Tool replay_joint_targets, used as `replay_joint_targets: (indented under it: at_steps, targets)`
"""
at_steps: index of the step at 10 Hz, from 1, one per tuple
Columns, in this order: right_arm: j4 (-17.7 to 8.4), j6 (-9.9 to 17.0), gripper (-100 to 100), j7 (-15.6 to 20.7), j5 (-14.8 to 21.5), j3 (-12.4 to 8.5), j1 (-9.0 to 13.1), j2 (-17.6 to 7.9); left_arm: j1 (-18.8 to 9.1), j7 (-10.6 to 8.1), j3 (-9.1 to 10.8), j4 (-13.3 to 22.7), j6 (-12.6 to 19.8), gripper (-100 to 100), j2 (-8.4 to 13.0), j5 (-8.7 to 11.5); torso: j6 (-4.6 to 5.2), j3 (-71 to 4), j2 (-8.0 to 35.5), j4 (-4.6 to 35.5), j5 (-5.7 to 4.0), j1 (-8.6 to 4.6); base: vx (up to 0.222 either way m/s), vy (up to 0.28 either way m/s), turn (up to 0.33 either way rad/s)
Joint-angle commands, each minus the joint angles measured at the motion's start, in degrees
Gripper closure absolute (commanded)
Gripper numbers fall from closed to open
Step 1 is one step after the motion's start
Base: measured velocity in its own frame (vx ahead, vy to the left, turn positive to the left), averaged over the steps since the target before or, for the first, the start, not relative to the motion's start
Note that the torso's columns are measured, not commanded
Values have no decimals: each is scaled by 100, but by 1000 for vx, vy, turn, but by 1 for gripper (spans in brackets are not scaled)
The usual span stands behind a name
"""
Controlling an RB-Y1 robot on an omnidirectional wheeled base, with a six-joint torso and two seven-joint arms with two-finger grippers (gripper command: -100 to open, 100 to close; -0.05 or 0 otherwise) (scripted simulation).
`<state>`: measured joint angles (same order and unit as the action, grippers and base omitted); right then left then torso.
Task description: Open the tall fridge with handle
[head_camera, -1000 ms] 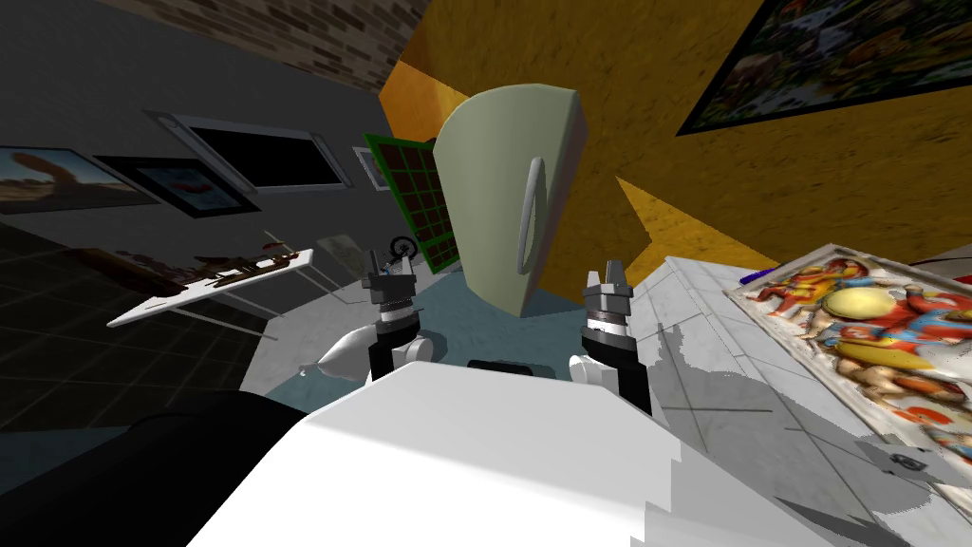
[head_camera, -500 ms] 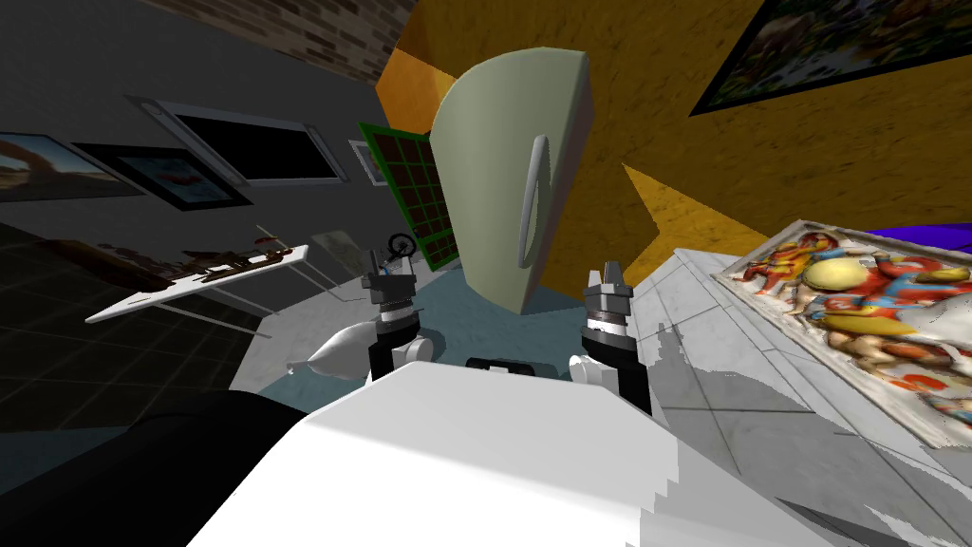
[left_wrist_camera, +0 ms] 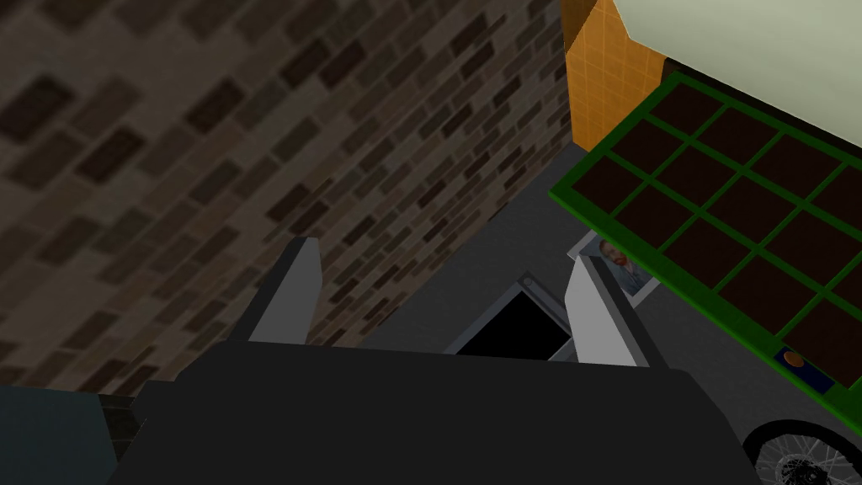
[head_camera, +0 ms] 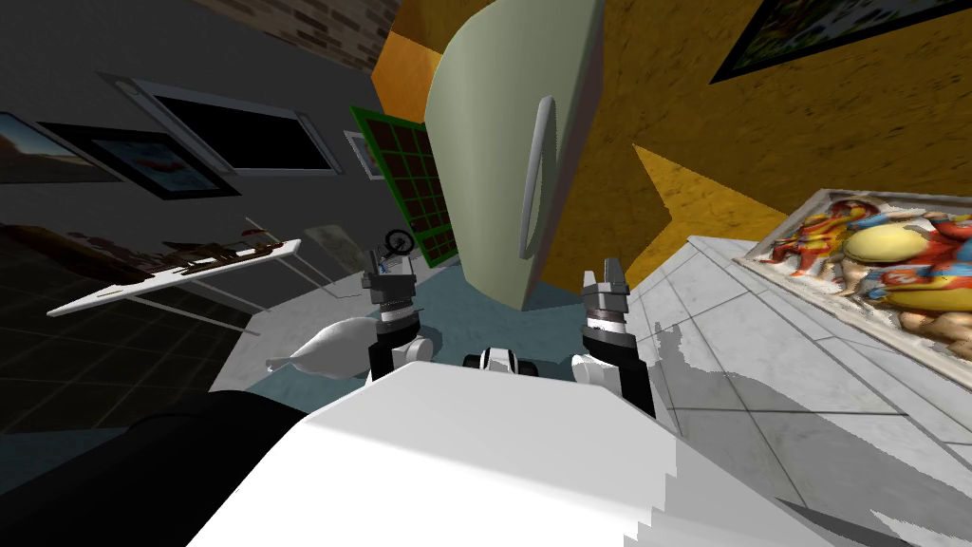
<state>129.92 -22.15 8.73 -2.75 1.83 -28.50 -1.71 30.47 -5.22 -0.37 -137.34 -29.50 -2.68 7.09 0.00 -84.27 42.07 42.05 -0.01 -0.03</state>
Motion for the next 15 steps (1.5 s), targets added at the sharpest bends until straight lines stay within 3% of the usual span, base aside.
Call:
replay_joint_targets:
  at_steps: [1,5,6,8,9,10,11,14,15]
  targets:
    - [-193,115,-100,-262,-99,-79,239,-464,0,0,0,0,0,0,0,0,0,-26,14,16,0,1,11,-8,-8]
    - [-690,492,-100,-888,-360,-303,955,-939,0,0,0,0,0,0,0,0,0,-32,19,23,1,3,18,-11,-11]
    - [-690,492,-100,-930,-360,-303,956,-939,0,0,0,0,0,0,0,0,0,-31,20,23,1,2,16,-12,-3]
    - [-1017,740,-100,-1294,-533,-451,1394,-1085,0,0,0,0,0,0,0,0,0,-29,25,25,1,3,14,-12,-11]
    - [-1017,740,-100,-1371,-533,-451,1428,-1085,0,0,0,0,0,0,0,0,0,-30,22,24,1,3,16,-10,-7]
    - [-1196,876,-100,-1582,-628,-533,1670,-1138,0,0,0,0,0,0,0,0,1,-30,23,24,1,4,20,-13,-16]
    - [-1196,876,-100,-1613,-628,-533,1688,-1138,0,0,0,0,0,0,0,0,0,-31,20,23,1,2,15,-9,-3]
    - [-1581,1168,-100,-2107,-831,-707,2166,-1212,0,0,0,0,0,0,0,0,0,-30,23,24,1,3,14,-9,-9]
    - [-1581,1168,-100,-2132,-831,-707,2244,-1212,0,0,0,0,0,0,0,0,0,-31,21,24,0,2,13,-9,-4]
